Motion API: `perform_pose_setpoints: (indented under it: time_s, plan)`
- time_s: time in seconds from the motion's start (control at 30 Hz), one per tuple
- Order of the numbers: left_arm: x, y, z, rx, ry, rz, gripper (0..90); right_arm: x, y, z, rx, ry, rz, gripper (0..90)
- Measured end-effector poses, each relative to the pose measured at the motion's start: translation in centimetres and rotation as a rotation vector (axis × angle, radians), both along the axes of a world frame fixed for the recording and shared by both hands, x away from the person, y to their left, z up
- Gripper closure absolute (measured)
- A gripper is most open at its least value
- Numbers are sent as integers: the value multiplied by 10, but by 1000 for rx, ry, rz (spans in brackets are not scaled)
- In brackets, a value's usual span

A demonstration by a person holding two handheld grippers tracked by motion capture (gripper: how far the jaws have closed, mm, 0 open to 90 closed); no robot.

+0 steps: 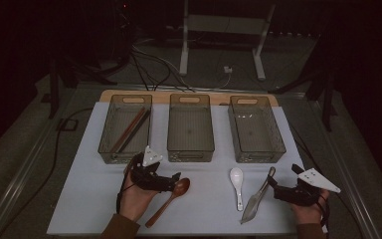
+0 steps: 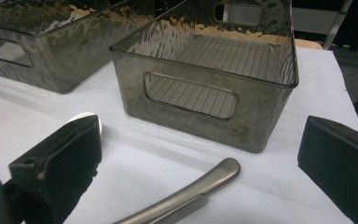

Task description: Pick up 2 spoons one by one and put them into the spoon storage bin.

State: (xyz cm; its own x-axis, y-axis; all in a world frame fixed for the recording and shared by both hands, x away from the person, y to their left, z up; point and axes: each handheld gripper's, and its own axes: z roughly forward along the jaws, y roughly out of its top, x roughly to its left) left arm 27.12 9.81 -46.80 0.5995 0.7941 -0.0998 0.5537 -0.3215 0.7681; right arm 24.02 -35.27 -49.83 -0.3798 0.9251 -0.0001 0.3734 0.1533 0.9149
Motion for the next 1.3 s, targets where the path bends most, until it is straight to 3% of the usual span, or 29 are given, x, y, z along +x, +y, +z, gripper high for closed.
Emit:
perform_pose_setpoints:
  time_s: [0.8,1.3]
  plan:
    - [-26,-12,-25,34,72,-49,63,2,3,-1,0,6,1,0]
    - [-32,-13,-32,43,71,-46,66,4,2,-1,3,8,0,0]
